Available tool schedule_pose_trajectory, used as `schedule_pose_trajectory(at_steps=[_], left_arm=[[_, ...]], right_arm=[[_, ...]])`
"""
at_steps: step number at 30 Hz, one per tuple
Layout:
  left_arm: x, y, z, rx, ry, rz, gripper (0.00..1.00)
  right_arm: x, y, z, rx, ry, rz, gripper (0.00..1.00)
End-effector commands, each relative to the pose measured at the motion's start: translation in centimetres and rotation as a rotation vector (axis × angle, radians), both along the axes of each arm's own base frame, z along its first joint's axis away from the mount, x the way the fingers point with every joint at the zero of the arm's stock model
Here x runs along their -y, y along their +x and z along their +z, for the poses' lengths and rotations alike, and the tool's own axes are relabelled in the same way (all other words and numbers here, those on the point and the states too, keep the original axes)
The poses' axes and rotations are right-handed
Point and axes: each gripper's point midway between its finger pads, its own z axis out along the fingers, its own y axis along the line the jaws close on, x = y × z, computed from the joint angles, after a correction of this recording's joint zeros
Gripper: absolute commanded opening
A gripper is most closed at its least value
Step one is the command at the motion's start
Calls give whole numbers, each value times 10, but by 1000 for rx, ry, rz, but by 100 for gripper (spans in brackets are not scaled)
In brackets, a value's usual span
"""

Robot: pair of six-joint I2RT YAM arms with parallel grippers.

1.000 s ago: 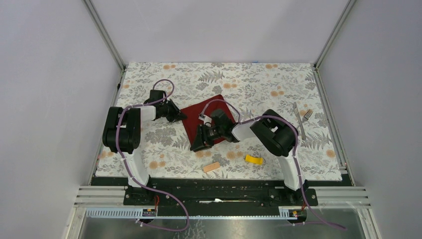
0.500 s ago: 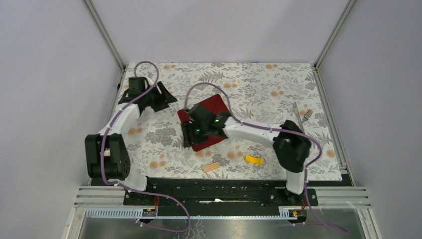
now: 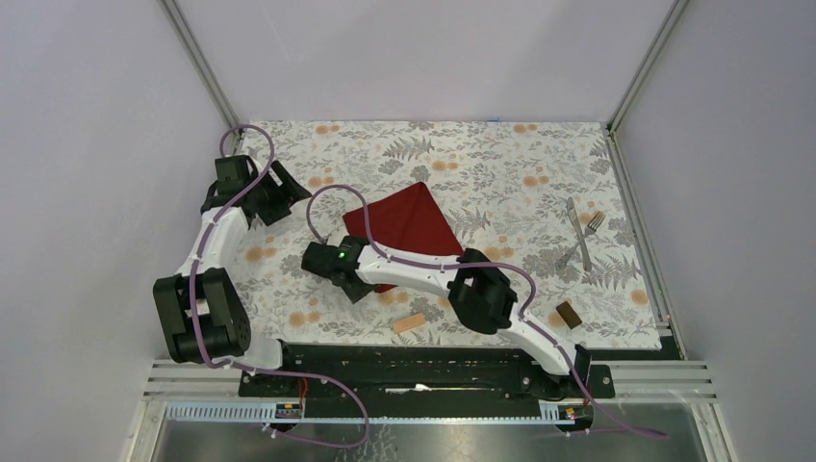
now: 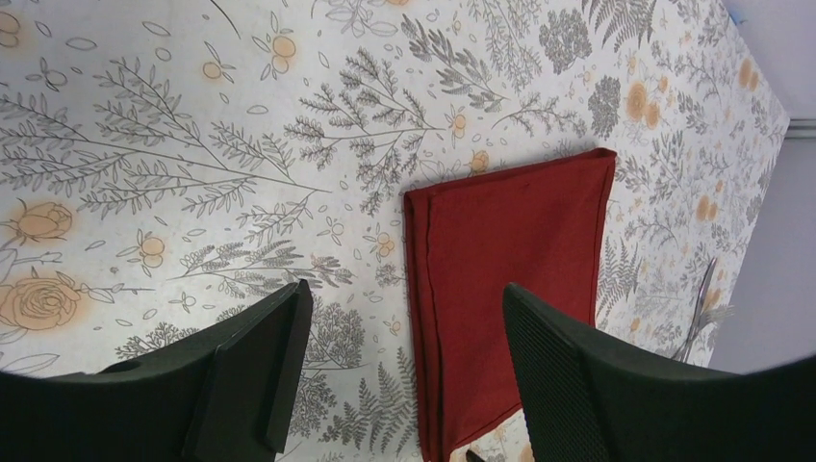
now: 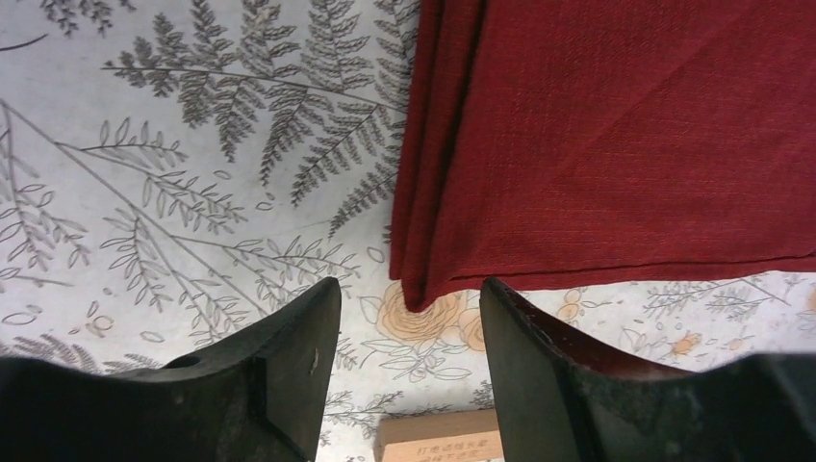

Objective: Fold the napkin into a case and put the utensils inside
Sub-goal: Pick up the upper triangle-folded napkin from the center of the board.

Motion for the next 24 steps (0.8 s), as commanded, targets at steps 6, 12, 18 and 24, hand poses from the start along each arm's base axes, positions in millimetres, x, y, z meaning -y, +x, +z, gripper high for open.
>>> schedule_pose_trajectory(at_steps=[6,12,18,24], left_arm=[[3,0,20,92,-6,-35,78],[7,-1,17,88,-26,-49,78],[7,-1,17,90,-29,-50,78],[7,-2,17,92,-28,-53,78]], right_arm=[[0,19,12,59,-46,7,52],[0,20,3,40,-51,5,40],[0,24,-5,31,-55,5,39],[5,22,-21,-25,-36,0,40]])
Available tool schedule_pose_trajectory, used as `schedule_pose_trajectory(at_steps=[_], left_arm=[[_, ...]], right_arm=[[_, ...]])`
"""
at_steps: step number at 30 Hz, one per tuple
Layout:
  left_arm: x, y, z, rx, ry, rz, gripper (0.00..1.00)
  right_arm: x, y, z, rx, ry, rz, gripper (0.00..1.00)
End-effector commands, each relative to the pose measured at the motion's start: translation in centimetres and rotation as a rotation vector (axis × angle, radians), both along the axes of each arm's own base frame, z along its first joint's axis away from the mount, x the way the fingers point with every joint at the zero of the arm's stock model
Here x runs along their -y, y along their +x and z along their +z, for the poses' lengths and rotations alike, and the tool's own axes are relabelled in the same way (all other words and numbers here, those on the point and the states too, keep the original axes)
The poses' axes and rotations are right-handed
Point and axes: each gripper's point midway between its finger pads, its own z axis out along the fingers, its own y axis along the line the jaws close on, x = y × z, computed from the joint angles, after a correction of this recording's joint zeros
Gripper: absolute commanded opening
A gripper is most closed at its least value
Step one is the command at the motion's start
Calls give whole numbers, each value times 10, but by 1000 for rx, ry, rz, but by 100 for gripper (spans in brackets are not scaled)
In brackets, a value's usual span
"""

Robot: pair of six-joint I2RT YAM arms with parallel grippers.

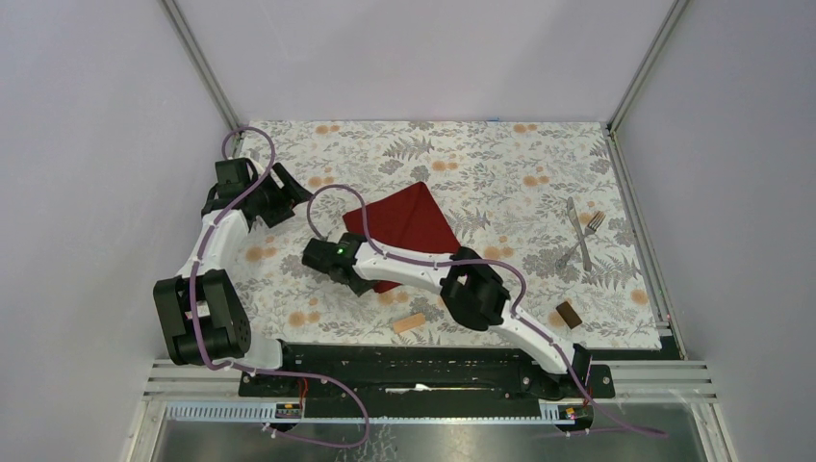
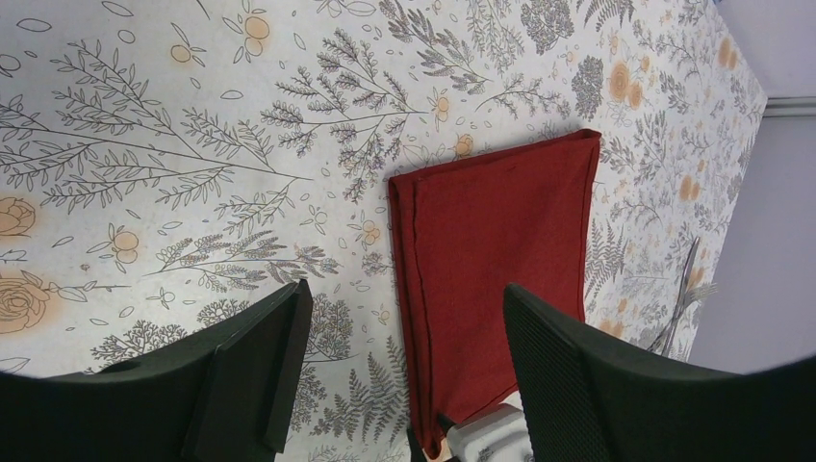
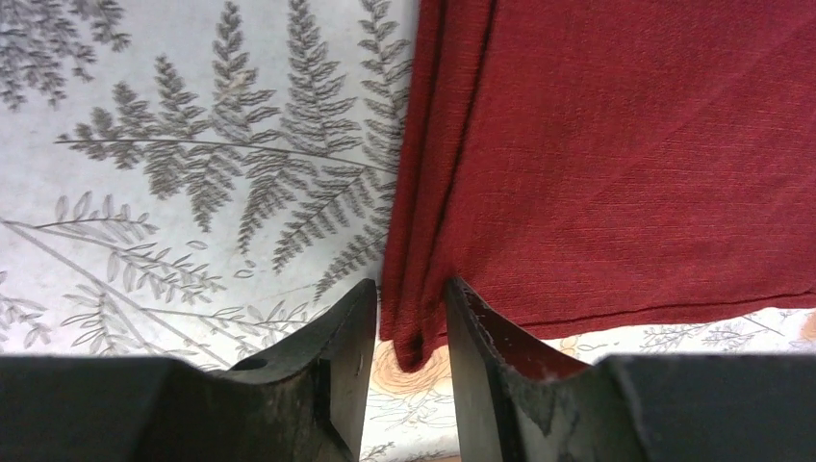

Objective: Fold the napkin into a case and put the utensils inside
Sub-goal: Pick up the upper triangle-folded napkin from the center of the board.

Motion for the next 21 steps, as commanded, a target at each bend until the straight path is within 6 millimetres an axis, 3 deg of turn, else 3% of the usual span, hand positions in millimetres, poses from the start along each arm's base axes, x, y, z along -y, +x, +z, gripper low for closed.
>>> schedule_pose_trajectory(at_steps=[1,8,13,18,21], left_arm=[[-1,5,20,88,10,-17,78],[0,5,18,85,8,-20,78],[2,4,17,90,-1,-25,82],[8,3,8,79,-44,-36,91],[14,3,-3,49,-92,-44,94]], right_arm=[[5,3,-7,-40,23,-15,41],[13,-4,-28,-120,34,-19,41],[29,-1,-41,-108,-12,-21,23],[21,18,-24,-5,30,37,5],[6,25,1,38,116,89,0]])
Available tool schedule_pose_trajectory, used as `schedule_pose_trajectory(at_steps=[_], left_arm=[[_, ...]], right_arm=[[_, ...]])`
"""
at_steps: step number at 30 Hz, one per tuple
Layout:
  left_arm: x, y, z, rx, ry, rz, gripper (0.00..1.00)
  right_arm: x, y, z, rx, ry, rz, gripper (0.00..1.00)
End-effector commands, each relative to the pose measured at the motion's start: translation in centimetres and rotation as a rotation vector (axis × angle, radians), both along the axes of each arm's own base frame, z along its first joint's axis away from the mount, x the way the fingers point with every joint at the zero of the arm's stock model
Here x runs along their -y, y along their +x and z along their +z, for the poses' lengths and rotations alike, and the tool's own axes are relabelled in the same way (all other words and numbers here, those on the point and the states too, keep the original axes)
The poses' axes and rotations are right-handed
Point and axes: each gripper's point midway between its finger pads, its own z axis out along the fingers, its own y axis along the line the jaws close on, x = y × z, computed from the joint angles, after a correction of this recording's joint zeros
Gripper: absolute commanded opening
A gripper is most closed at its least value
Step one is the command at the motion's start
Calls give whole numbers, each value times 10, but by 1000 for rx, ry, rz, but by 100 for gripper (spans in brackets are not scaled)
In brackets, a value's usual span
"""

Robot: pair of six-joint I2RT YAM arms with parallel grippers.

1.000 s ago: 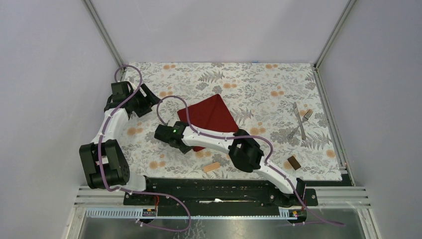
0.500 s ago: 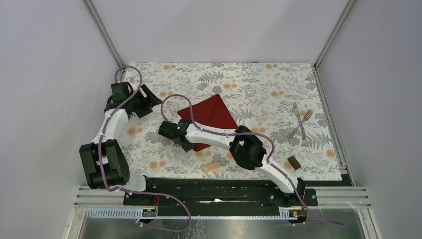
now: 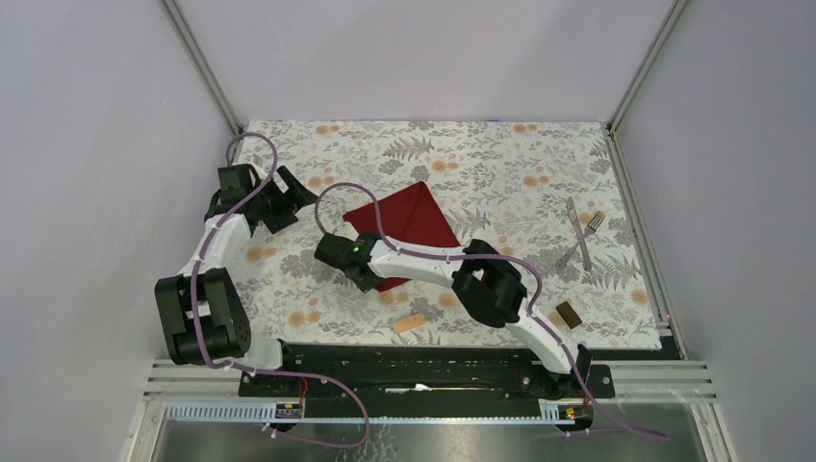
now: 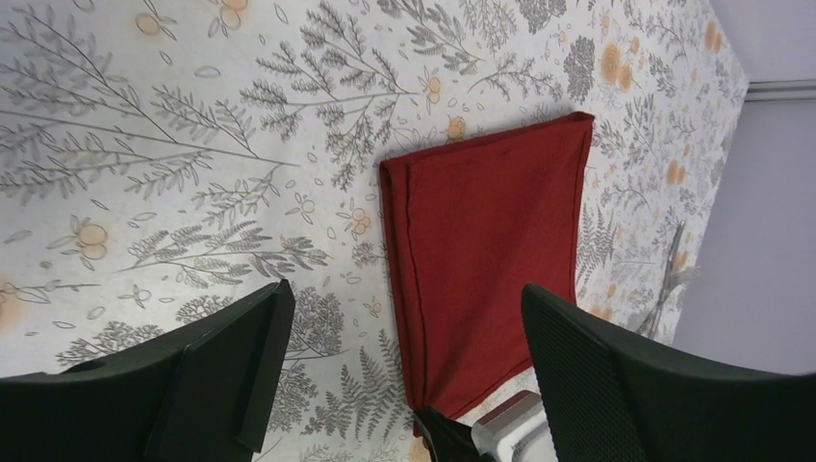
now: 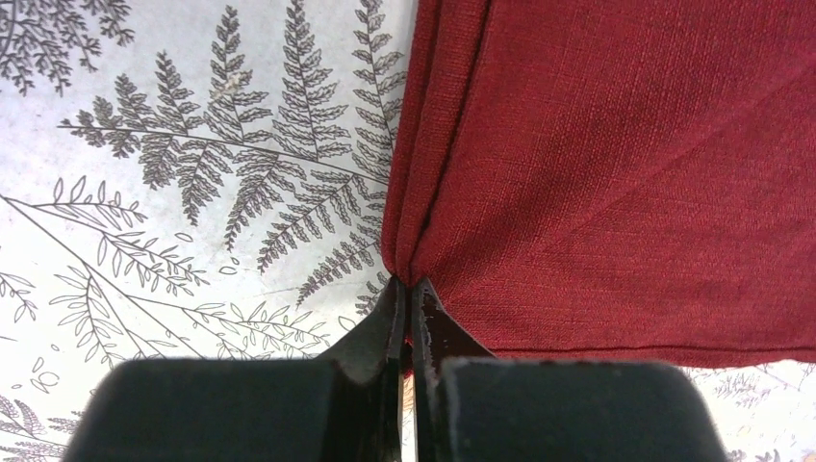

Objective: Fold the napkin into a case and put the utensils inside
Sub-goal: Pick up the upper triangle-folded napkin from the center of the board.

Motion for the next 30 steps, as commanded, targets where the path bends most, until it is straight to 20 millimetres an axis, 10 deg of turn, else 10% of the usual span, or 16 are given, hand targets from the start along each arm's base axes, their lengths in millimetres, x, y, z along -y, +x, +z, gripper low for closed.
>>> schedule_pose_trajectory(at_steps=[1,7,20,30], left_arm=[[9,6,1,33,-71,-26,94],[34,-1,-21,-14,-298,-9,88],[98,-19,-57,-65,-520,-2,88],[106,-10,-90,-112,-549,56,62]], right_arm=[[-6,18,17,71,68,67,0],[-15,12,58,91,239,100,0],[1,12,75,67,317,68,0],[10,17,88,88,347,61,0]])
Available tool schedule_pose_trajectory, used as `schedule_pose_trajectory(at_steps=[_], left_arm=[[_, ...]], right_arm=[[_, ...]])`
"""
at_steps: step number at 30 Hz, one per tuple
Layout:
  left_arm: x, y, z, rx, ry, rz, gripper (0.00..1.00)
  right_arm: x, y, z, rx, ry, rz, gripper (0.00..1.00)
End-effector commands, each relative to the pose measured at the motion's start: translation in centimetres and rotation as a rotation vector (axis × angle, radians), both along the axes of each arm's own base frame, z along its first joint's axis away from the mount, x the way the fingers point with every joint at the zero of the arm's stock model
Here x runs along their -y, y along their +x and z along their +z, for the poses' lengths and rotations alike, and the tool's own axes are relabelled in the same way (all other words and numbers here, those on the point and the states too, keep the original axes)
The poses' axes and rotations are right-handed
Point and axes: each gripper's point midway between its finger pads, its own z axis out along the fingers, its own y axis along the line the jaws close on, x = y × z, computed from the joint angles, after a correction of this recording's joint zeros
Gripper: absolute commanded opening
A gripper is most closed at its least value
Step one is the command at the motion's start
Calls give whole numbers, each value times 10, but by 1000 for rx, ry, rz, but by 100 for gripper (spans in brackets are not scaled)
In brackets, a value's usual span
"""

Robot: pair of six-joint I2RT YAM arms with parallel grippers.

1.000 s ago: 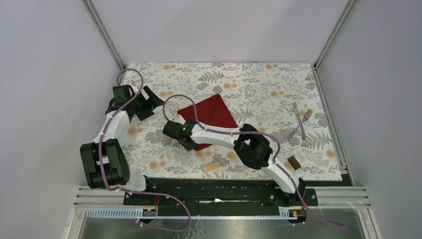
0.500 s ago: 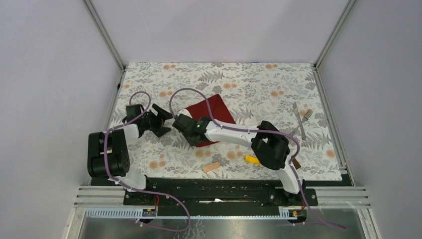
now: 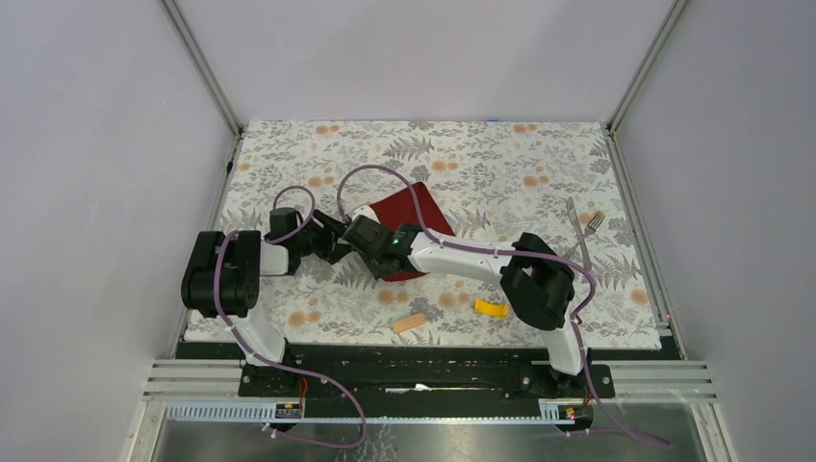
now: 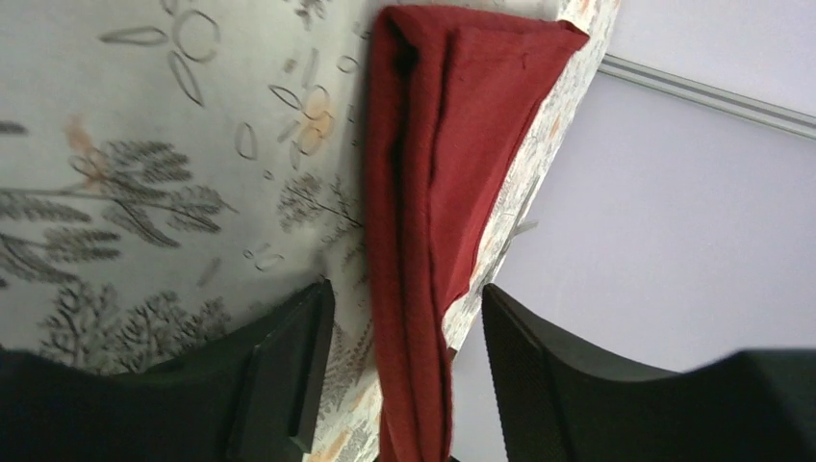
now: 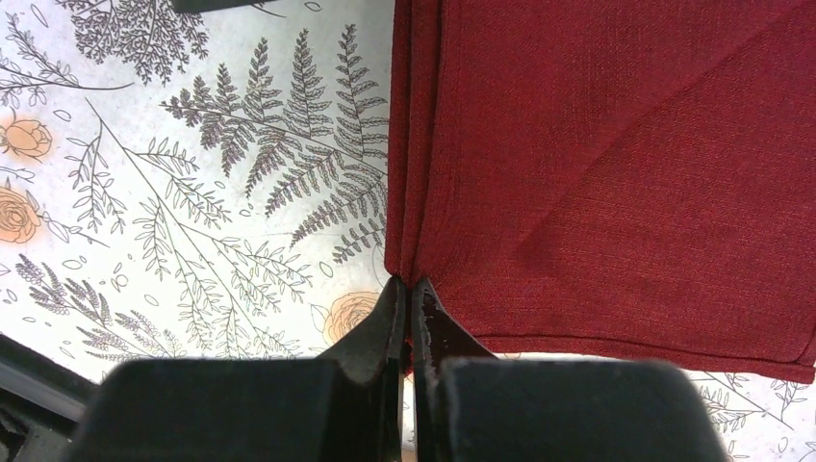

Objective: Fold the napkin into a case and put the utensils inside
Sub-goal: Pick up the upper triangle-folded napkin from the center of the board.

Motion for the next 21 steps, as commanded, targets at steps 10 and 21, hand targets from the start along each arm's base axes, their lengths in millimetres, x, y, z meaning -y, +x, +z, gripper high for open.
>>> schedule_pose_trajectory(at_steps=[10,21], left_arm=[[-3,40,5,98,17,48,41],[-30,45,37,115,128,34,0]], right_arm=[[-7,4,33,21,114,33,0],[-35,-15,44,11,181,134,0]])
